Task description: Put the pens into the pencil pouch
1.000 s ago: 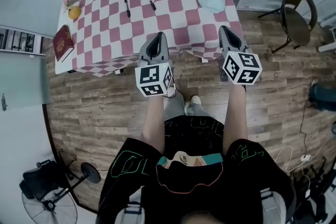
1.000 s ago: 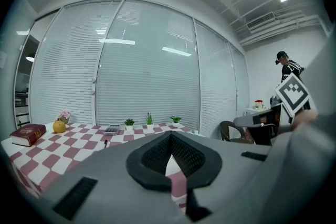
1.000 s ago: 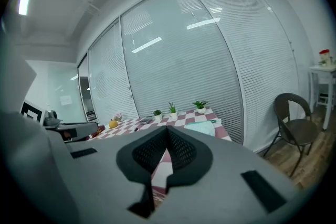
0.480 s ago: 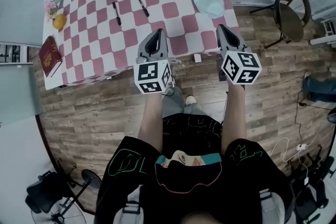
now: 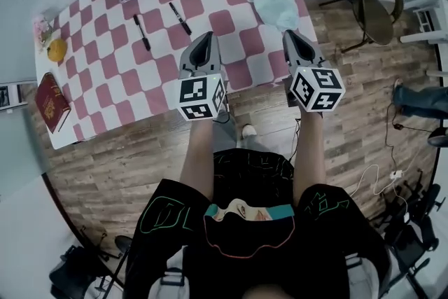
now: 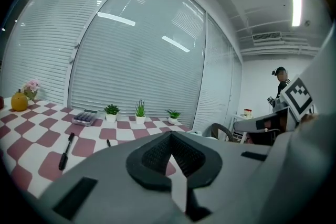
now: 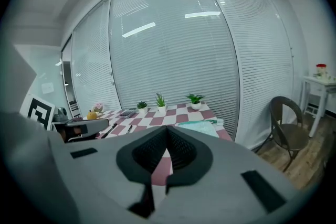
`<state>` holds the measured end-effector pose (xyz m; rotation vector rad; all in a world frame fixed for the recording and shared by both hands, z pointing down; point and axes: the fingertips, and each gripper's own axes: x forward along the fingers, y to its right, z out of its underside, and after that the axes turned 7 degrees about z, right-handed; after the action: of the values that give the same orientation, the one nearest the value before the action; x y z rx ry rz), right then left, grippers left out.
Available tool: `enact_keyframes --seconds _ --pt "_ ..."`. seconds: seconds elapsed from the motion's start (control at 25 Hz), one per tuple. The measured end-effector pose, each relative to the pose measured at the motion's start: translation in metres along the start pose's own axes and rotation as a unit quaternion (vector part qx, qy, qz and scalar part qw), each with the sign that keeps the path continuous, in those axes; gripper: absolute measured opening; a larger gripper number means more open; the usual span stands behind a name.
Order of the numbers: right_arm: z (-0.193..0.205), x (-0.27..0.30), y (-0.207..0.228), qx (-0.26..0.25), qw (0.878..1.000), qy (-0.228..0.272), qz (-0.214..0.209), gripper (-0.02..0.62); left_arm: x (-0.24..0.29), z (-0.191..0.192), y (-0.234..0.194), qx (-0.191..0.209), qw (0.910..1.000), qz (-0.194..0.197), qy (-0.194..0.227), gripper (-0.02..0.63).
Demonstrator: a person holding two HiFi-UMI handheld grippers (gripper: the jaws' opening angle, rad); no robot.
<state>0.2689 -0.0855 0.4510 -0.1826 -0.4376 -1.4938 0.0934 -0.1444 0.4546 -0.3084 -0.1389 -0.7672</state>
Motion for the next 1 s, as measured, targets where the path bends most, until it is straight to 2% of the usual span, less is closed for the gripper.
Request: enact_keyframes --seconds 0.2,0.52,0.76,1.0 --pt "0.001 0.017 0.000 -0.009 1.000 -0.012 0.022 0.003 0.018 0.000 -0.011 -0.013 0.9997 0.023 -0.001 -0.002" --pt "-0.012 0.034 0.010 -0.039 0.998 -0.024 0.034 0.003 0.031 0.000 -0.018 -0.031 0.9990 0.034 0.000 -0.002" --pt "-0.017 0.055 0.023 -0.076 0.996 -0.045 0.022 0.003 0.043 -0.001 -0.016 -0.039 0.9988 0.030 0.005 -0.002" --pt "-0.018 0.075 0.034 -0.098 0.993 -0.071 0.010 0.003 0.047 0.003 -0.030 -0.051 0.9987 0.002 -0.001 -0.002"
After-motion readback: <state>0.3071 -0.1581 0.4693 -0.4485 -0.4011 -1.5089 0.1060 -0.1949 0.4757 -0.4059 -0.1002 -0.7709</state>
